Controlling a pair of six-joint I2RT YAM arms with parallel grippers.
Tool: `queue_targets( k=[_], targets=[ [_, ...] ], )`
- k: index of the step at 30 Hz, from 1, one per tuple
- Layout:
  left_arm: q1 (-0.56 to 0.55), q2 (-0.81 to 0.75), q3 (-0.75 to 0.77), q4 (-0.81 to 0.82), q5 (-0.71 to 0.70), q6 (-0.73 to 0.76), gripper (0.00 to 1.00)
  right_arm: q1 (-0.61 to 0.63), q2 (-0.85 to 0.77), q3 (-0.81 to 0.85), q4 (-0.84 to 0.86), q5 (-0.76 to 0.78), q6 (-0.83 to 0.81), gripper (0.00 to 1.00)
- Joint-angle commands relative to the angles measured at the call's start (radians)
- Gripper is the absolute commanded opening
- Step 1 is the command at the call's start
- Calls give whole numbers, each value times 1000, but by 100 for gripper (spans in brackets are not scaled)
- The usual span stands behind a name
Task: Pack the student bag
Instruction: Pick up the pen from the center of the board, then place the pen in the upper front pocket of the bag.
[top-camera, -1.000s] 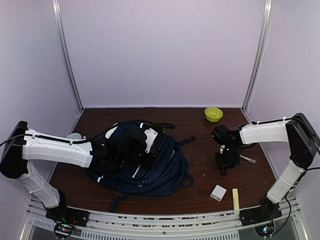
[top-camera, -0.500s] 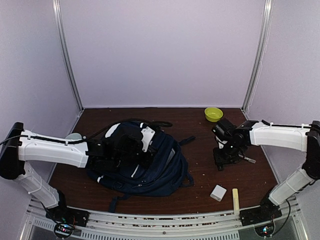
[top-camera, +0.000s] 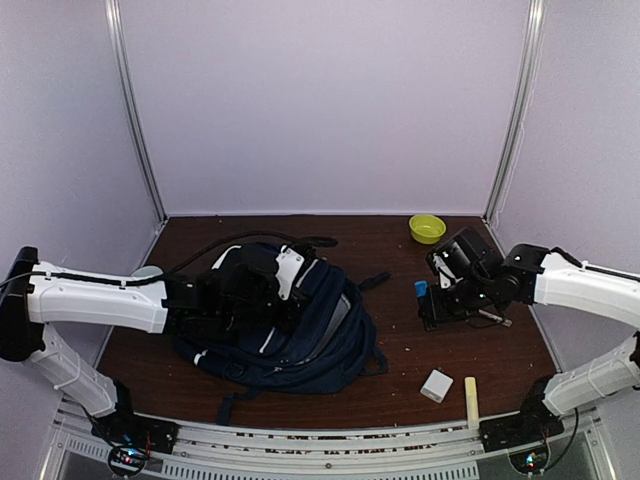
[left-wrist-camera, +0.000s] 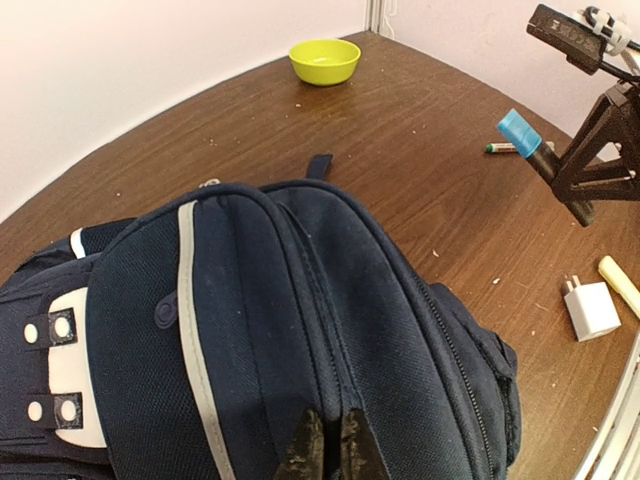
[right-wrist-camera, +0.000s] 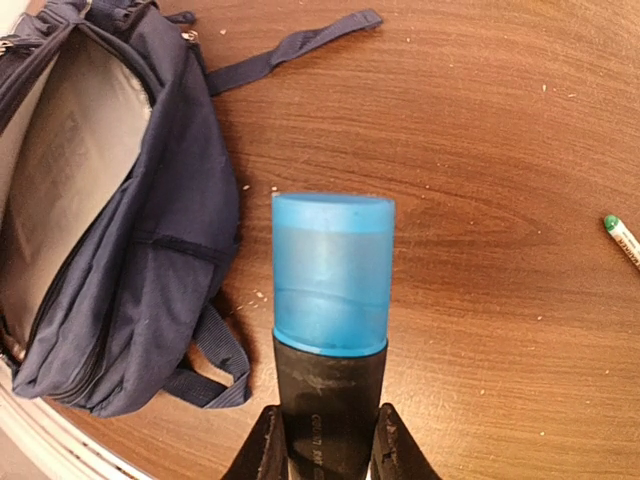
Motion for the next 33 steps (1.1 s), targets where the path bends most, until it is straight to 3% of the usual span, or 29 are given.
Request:
queue_targets(
  k=[1,8,18,23,33],
  targets=[
    [-2,-55,-12,75,49,-22,0,29,-90,-53,44,-19,22,0],
    [-2,-88,-41,108,58,-35,0,79,-208,-147,202,-107,49,0],
    [-2,-100,-61,172,42,-56,0,141,-171,-185,482,-183,142,0],
    [-2,-124,-76,194,33,-59,0,151,-33,-152,608,-254,205,0],
    [-2,-126,-70,183,42,-69,0,192,304,74,672,-299,266,0]
  ],
)
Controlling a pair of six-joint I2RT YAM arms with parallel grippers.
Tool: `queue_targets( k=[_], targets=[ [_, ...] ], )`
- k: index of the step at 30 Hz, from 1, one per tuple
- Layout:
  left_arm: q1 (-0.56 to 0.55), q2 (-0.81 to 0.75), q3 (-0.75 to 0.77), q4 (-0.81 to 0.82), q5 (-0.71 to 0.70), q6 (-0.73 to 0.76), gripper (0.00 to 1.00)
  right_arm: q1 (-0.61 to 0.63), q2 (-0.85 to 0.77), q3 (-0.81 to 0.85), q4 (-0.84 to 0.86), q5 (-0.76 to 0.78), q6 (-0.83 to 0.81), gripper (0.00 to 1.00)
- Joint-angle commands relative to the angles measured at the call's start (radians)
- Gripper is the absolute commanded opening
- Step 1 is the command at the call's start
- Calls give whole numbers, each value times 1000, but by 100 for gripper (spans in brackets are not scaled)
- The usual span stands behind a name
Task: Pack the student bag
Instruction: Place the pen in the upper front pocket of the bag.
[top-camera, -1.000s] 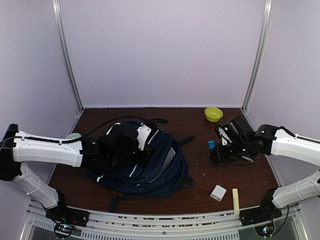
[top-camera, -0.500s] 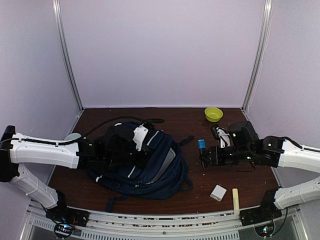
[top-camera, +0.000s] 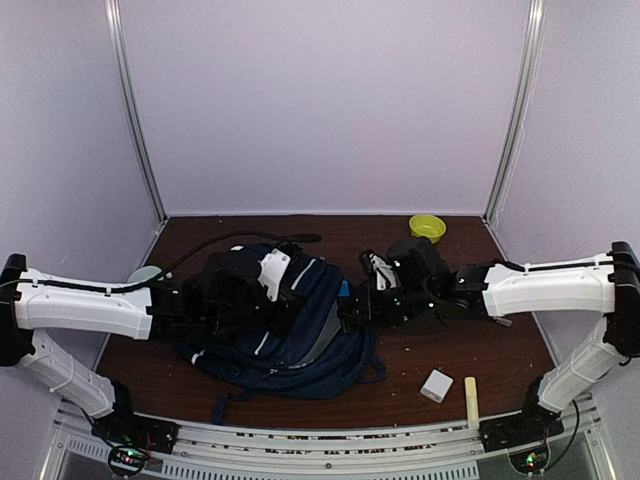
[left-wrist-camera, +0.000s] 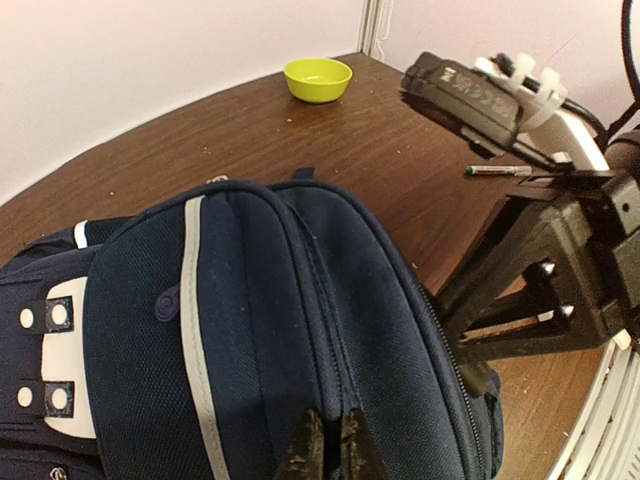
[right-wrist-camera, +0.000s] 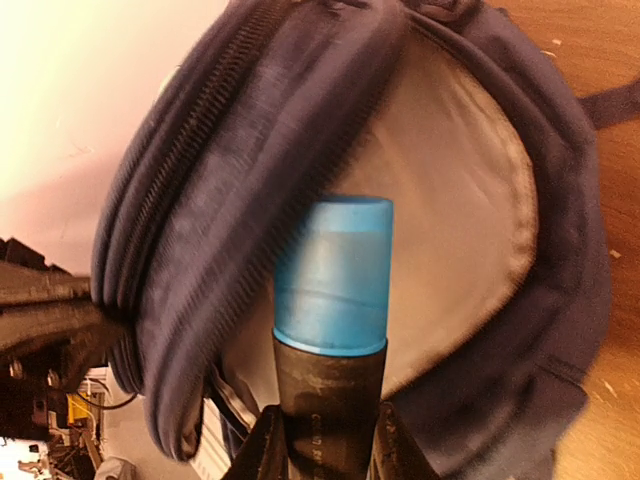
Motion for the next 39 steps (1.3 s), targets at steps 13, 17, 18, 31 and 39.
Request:
queue_targets(
  k=[13,17,18,31,39],
  targets=[
    [-2,-103,-33,142,-29,-26,0,25,281,74,511,-130,256,0],
    [-2,-117,-47,168,-30,-36,0,38,340,75,625,-95,350,0],
    [-2,-122,-49,171,-30,-38,0,39,354,71,664,-85,379,1],
    [-2,-145,-68,171,-39,-46,0,66,403,76,769,-28,435,46],
    [-2,-143,-66,167,-35,-47,0,68,354,44,702,-13,387,53]
  ],
)
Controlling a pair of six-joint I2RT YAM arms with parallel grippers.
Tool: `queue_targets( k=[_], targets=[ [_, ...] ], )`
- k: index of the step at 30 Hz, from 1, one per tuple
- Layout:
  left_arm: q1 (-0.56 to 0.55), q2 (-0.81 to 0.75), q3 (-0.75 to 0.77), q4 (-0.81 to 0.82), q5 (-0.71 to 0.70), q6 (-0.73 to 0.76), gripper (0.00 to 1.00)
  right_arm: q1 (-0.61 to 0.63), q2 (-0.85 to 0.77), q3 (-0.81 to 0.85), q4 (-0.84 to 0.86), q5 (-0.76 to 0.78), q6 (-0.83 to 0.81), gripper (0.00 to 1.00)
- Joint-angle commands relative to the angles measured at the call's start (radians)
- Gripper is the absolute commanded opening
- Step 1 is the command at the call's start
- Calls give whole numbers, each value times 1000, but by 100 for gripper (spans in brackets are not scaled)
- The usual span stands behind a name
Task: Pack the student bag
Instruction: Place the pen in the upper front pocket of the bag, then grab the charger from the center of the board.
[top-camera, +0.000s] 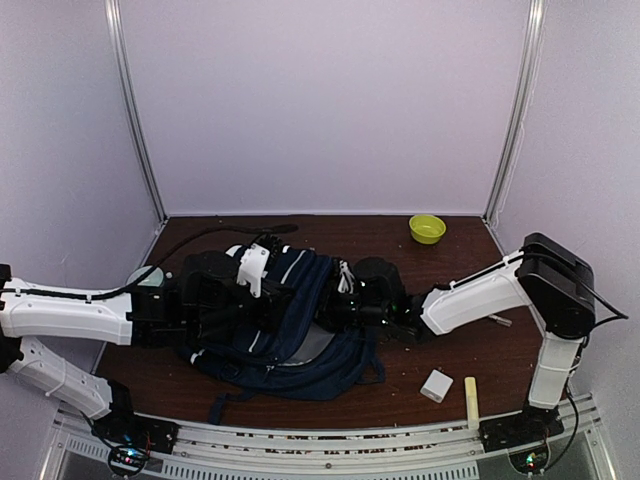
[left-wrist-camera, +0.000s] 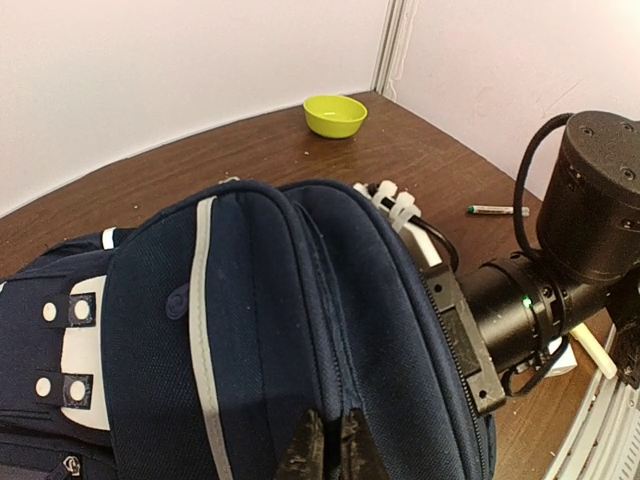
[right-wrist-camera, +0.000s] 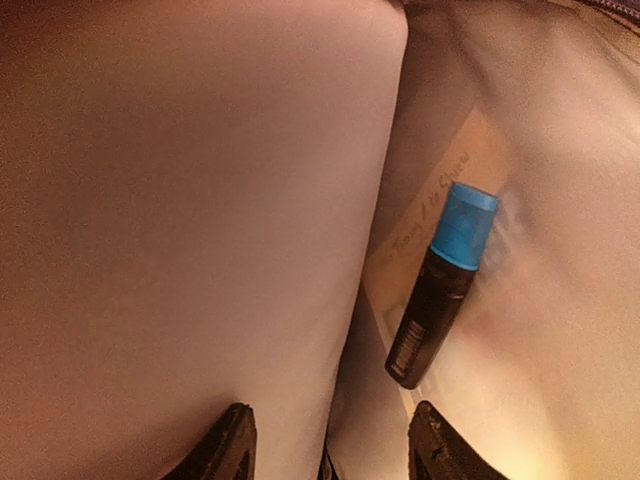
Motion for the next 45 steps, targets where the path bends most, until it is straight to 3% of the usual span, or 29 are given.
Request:
queue_targets(
  k=[1,8,15,26,32,35,42,45],
  targets=[
    [-4,-29,11,112,11,-9,0,12,-66,-16,-25,20,-48,53],
    [-4,-27,13,105,8,-9,0,10,-128,-29,-122,47,-115,54],
    [-4,-17,19,96,5,-4,0,7,-226,-40,-338,117,-237,55],
    [-4,15,30,104,17,6,0,-32,-484,-111,-749,384,-392,56],
    [-4,28,20,119,18,3,0,-32,-639,-146,-984,554,-404,62],
    [-4,31,19,122,19,6,0,-34,-719,-170,-1094,651,-398,68],
    [-4,34,20,128,19,14,0,-76,-926,-226,-1213,785,-412,99],
    [-4,34,19,131,17,14,0,-92,-1010,-256,-1232,826,-376,100]
  ],
)
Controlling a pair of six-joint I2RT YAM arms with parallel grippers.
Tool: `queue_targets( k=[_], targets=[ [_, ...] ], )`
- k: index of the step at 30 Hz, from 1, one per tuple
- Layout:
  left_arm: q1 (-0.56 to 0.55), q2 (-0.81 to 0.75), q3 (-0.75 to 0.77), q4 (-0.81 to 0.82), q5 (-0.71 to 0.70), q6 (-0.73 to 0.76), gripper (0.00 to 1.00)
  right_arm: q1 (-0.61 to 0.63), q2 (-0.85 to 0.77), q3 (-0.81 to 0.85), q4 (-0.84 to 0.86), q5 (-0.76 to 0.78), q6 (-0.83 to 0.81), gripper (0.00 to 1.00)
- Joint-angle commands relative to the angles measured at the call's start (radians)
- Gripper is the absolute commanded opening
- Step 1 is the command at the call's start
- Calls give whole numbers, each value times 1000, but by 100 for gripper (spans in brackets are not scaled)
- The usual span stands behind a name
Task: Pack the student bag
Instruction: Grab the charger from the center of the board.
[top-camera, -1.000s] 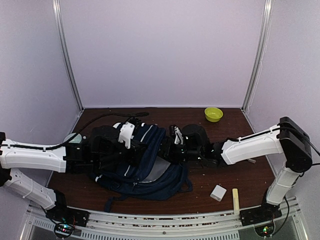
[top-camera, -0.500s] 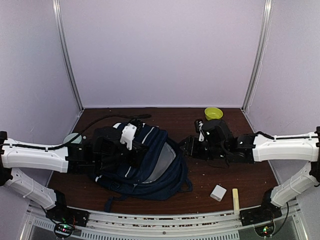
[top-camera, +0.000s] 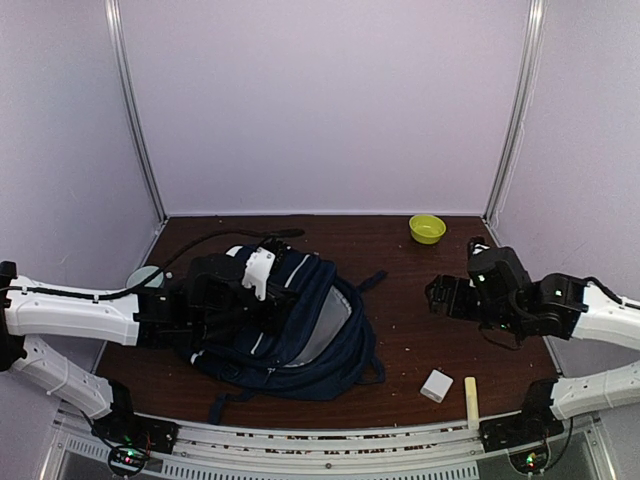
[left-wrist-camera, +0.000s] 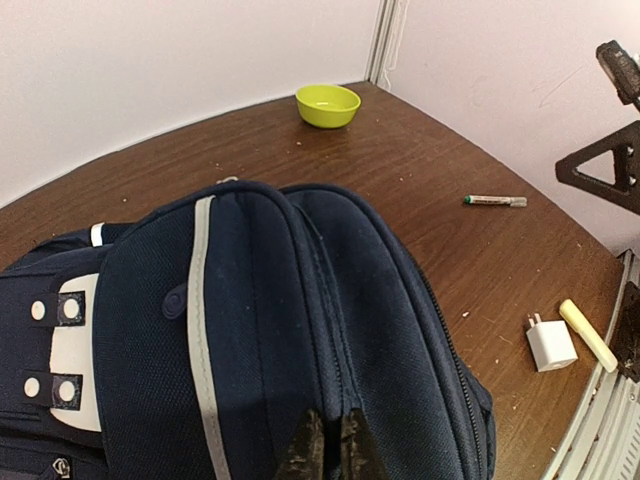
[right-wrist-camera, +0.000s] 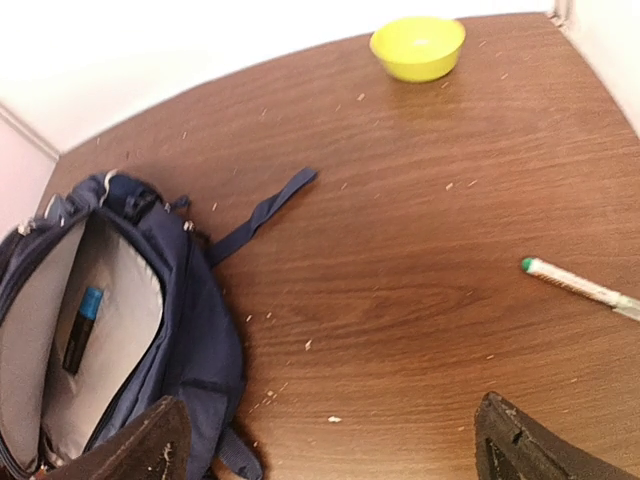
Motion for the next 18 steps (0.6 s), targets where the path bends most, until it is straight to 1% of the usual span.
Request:
queue_targets(
  k=[1,5,9,10,13,18],
  targets=[
    [-3,0,19,114,7,12,0,-24,-112,-45,-94,141,56,100],
    [-3,5,19,119,12,11,0,-53,-232,-128,-130,181,192,100],
    [-3,2,19,118,15,13,0,-87,-330,-185,-150,159,266,100],
    [-3,2,19,117,13,14,0,-93,-342,-187,-156,138,261,100],
    [-3,2,18,117,14,16,0,-108,-341,-164,-192,78,237,100],
    [-3,11,20,122,25,12,0,-111,-278,-98,-264,46,219,100]
  ],
)
